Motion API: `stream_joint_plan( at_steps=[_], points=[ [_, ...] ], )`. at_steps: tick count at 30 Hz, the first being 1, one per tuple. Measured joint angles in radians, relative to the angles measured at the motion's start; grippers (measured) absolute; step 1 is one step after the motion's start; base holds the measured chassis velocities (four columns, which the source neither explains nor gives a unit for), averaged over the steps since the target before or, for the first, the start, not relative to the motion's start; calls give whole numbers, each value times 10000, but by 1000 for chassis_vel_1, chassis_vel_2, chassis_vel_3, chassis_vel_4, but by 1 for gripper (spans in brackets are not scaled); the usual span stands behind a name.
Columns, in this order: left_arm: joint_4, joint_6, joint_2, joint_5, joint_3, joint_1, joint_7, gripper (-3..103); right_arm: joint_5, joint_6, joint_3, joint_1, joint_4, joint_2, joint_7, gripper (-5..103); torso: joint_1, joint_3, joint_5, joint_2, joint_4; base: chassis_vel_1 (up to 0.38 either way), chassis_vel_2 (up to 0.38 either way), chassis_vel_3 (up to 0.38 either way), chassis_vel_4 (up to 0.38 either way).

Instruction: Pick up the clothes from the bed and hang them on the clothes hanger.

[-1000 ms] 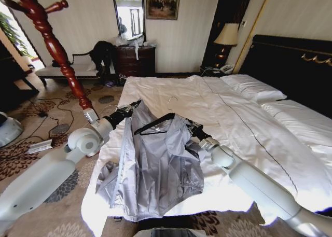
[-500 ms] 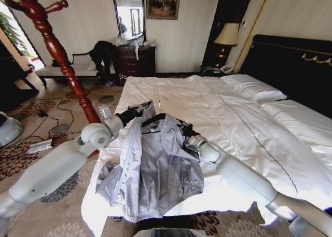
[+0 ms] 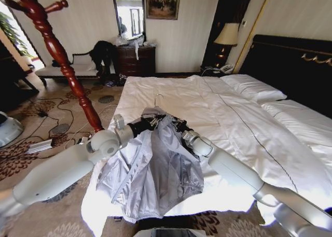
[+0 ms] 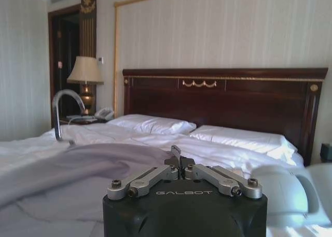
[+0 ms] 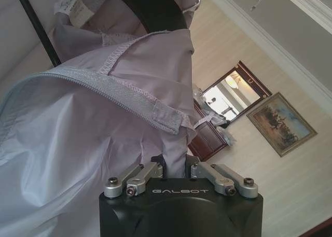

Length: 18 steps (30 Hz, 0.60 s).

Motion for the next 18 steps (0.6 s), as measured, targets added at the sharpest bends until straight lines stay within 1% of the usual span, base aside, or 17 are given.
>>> stream_joint_plan(
  at_steps=[1, 4, 6, 8, 9, 11, 13, 14, 15, 16, 18],
  points=[
    [0, 0, 0, 0, 0, 0, 0, 1, 0, 0, 0, 0, 0, 0, 0, 19, 0, 0, 0, 0, 0, 0, 0, 0, 0],
    [-116, -35, 244, 511, -198, 735, 191, 1, 33, -6, 165, -110, 121, -69, 95, 19, 0, 0, 0, 0, -2, 0, 0, 0, 0],
    [-129, -56, 303, 611, -271, 882, 229, 1, 34, -6, 200, -145, 156, -92, 108, 19, 0, 0, 1, 0, -2, 0, 0, 0, 0],
    [-194, -92, 530, 888, -635, 1530, 338, 1, 35, 1, 329, -279, 290, -179, 148, 19, -1, 0, -1, 1, -1, 0, 0, 0, 0],
    [-233, -96, 613, 966, -798, 1758, 350, -1, 33, 13, 393, -337, 343, -202, 169, 19, 0, 0, 0, 0, -1, 0, 0, 0, 0],
    [-302, -110, 691, 1015, -970, 1993, 361, -1, 28, 28, 454, -386, 404, -213, 188, 19, 0, 0, 2, 0, 0, 0, 0, 0, 0],
    [-519, -190, 762, 1036, -1511, 2598, 272, 9, -5, 81, 581, -504, 571, -220, 270, 19, -1, -1, 2, 0, -1, 0, 0, 0, 0],
    [-519, -190, 762, 1036, -1511, 2598, 272, 9, -5, 81, 581, -504, 571, -220, 270, 19, -1, -1, 2, 0, -1, 0, 0, 0, 0],
    [-599, -200, 761, 998, -1685, 2790, 102, 14, -28, 113, 605, -529, 608, -214, 299, 19, -1, -1, 2, 0, -2, 0, 0, 0, 0],
    [-758, -213, 730, 893, -2042, 3195, -240, 19, -99, 194, 620, -568, 647, -173, 394, 19, -1, -1, 1, 1, -2, 0, 0, 0, 0],
    [-923, -215, 739, 868, -2476, 3670, -389, 30, -247, 345, 620, -602, 627, -76, 542, 19, -1, -1, 1, 1, -1, 0, 0, 0, 0]
  ],
)
